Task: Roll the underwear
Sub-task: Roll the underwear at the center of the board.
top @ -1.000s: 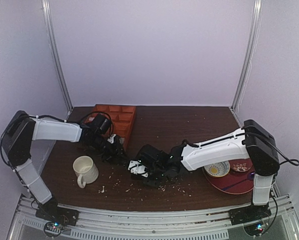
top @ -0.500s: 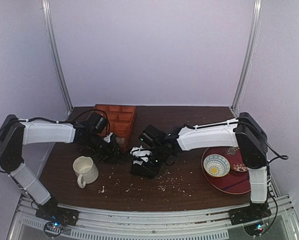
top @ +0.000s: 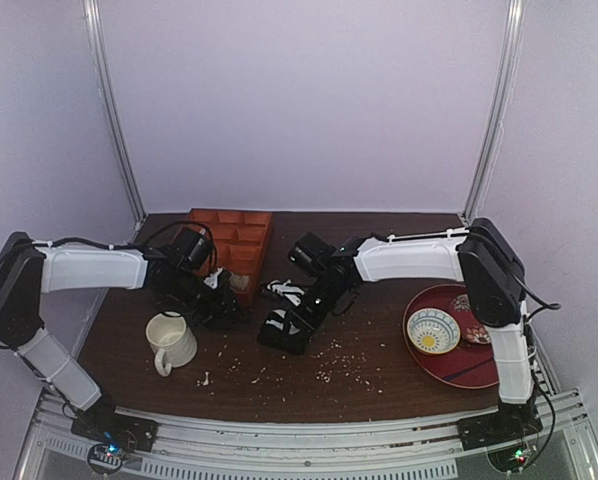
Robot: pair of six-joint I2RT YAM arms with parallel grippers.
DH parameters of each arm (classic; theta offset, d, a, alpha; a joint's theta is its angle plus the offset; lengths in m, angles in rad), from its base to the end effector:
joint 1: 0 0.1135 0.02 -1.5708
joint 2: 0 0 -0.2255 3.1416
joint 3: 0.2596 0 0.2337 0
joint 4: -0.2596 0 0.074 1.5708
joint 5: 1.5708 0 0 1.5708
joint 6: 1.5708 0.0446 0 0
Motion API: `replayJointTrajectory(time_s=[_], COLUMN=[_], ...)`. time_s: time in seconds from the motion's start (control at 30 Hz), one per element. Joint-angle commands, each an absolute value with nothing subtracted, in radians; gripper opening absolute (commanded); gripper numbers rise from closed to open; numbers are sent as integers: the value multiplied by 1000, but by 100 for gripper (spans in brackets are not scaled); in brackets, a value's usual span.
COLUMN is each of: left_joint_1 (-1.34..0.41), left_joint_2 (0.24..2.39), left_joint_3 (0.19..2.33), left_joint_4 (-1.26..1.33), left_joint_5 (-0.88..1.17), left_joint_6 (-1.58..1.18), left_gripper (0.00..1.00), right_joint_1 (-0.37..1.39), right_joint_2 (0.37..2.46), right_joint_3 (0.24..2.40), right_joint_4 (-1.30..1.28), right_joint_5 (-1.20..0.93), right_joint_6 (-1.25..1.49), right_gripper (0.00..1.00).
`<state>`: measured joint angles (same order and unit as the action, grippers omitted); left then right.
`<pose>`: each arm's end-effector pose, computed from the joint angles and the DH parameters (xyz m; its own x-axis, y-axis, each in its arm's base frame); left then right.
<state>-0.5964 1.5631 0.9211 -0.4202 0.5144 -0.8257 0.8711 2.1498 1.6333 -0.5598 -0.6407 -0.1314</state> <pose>0.2276 -0.1811 0.1532 -0.9951 -0.0979 -0.0143 -0.0652 0.7577 -0.6493 0.2511 0.3396 0.1463 -0.4577 -0.7068 -0.5394 -0.8634 0.2084 0.4594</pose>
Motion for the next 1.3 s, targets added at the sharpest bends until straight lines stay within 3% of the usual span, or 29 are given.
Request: replayJointTrajectory(time_s=[0.0, 0.27, 0.57, 1.27], left_joint_1=[-594, -595, -595, -617], left_joint_2=[1542, 1550, 1567, 1784], left_joint_3=[910, 910, 908, 950], left_joint_4=[-404, -397, -380, -121], left_joint_5=[511, 517, 530, 557], left_joint_6=[-805, -805, -801, -711], left_gripper=[36, 36, 36, 48], right_joint_1=[839, 796, 736, 703], right_joint_2=[2184, 2262, 2304, 2383], right_joint_3=[1677, 1729, 1687, 1720], right_joint_4=[-592, -630, -496, -604], right_joint_5=[-773, -829, -956, -980], right_joint_6=[-68, -32, 95, 74], right_gripper=[0, 0, 0, 0])
